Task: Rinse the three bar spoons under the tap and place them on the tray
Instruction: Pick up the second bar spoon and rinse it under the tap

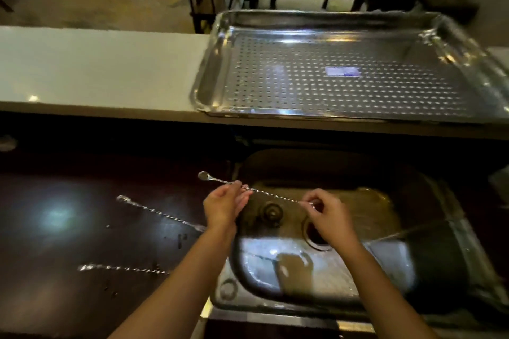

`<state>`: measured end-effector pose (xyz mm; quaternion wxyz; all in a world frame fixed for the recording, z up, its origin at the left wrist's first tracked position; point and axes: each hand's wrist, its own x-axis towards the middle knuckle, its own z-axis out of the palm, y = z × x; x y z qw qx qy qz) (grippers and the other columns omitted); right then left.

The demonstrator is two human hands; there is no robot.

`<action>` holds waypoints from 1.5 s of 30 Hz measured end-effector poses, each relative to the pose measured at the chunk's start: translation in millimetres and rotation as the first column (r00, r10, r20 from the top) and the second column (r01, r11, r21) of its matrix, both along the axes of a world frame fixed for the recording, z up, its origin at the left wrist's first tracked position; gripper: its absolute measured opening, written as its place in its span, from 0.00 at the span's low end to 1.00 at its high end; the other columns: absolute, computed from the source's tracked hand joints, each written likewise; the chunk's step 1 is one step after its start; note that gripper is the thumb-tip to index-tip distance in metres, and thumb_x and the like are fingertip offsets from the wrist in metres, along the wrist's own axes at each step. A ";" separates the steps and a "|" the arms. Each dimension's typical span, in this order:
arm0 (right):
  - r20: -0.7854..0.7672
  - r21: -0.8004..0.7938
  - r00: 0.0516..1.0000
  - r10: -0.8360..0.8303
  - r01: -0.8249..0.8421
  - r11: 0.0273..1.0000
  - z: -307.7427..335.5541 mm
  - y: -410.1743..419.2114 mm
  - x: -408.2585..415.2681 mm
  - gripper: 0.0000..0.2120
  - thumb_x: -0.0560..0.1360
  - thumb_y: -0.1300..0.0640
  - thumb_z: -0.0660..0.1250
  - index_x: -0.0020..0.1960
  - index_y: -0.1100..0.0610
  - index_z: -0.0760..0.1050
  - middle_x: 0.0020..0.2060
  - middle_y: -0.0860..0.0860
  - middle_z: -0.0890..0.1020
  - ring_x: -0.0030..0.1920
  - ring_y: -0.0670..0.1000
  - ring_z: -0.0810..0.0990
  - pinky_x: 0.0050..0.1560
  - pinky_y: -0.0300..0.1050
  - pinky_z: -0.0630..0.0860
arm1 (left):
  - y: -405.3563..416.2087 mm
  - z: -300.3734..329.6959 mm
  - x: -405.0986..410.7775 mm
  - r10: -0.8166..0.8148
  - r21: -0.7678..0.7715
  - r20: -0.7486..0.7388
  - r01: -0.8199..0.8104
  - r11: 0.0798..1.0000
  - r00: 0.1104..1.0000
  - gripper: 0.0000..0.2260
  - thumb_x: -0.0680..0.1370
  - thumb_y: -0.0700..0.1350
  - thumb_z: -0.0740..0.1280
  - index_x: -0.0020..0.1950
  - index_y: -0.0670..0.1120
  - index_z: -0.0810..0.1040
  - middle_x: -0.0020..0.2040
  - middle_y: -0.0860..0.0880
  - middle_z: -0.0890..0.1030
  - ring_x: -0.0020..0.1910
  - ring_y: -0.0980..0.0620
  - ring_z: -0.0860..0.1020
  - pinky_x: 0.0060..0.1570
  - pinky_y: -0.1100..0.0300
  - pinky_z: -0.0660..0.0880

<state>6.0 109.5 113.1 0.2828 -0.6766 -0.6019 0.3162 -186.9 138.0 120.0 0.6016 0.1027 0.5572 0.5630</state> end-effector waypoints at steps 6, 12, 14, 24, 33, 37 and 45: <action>-0.513 -0.128 0.730 -0.451 0.454 0.882 -3.2 -47.2 97.9 0.08 0.70 0.66 0.69 0.37 0.54 0.80 0.35 0.49 0.82 0.38 0.48 0.79 0.36 0.28 0.76 | -6.5 0.7 100.0 -0.238 0.022 -0.002 0.238 0.971 0.971 0.06 0.77 0.38 0.64 0.41 0.40 0.77 0.38 0.42 0.81 0.28 0.57 0.82 0.28 0.69 0.77; -0.662 -0.272 0.413 -0.625 0.644 0.715 -4.1 -65.8 149.8 0.05 0.72 0.64 0.68 0.41 0.56 0.78 0.34 0.51 0.80 0.35 0.46 0.77 0.34 0.34 0.75 | -17.5 -0.2 162.2 -0.356 0.028 0.010 0.355 0.934 0.935 0.07 0.79 0.40 0.62 0.44 0.40 0.77 0.41 0.41 0.81 0.31 0.56 0.84 0.31 0.68 0.79; -0.681 -0.252 0.396 -0.616 0.664 0.704 -0.9 -64.1 160.3 0.04 0.74 0.64 0.66 0.42 0.58 0.78 0.33 0.51 0.80 0.33 0.45 0.77 0.31 0.30 0.75 | -18.2 0.7 171.6 -0.355 0.020 0.021 0.355 0.935 0.935 0.06 0.78 0.40 0.62 0.45 0.39 0.76 0.43 0.41 0.81 0.33 0.55 0.84 0.31 0.68 0.79; -0.678 -0.301 0.353 -0.645 0.667 0.682 -1.3 -45.4 183.8 0.07 0.75 0.60 0.64 0.48 0.63 0.77 0.34 0.51 0.81 0.30 0.44 0.78 0.33 0.35 0.73 | -19.7 8.6 201.8 -0.255 -0.019 0.022 0.256 0.967 0.967 0.04 0.77 0.38 0.63 0.47 0.38 0.76 0.42 0.39 0.82 0.34 0.53 0.84 0.36 0.65 0.81; -0.765 -0.285 0.186 -0.617 0.760 0.584 5.3 -39.8 193.9 0.07 0.77 0.59 0.61 0.44 0.61 0.74 0.32 0.54 0.80 0.23 0.41 0.80 0.25 0.32 0.77 | -30.2 19.8 228.0 -0.196 -0.028 0.067 0.198 0.980 0.978 0.12 0.78 0.37 0.62 0.60 0.32 0.72 0.43 0.39 0.80 0.41 0.48 0.81 0.38 0.64 0.80; -0.729 -0.249 0.267 -0.630 0.755 0.607 3.4 -36.5 180.6 0.08 0.75 0.60 0.65 0.50 0.64 0.75 0.32 0.50 0.81 0.27 0.38 0.80 0.28 0.29 0.75 | -37.0 22.3 246.3 -0.194 -0.023 0.084 0.197 0.980 0.977 0.12 0.78 0.36 0.61 0.59 0.32 0.72 0.41 0.39 0.80 0.37 0.50 0.81 0.38 0.65 0.79; -0.754 -0.284 0.307 -0.581 0.645 0.710 2.3 -36.9 167.6 0.05 0.76 0.59 0.63 0.49 0.60 0.75 0.36 0.51 0.83 0.34 0.46 0.82 0.37 0.38 0.78 | -43.8 21.2 278.7 -0.207 -0.023 0.116 0.211 0.977 0.971 0.05 0.78 0.35 0.61 0.48 0.34 0.74 0.39 0.39 0.79 0.26 0.55 0.81 0.32 0.68 0.79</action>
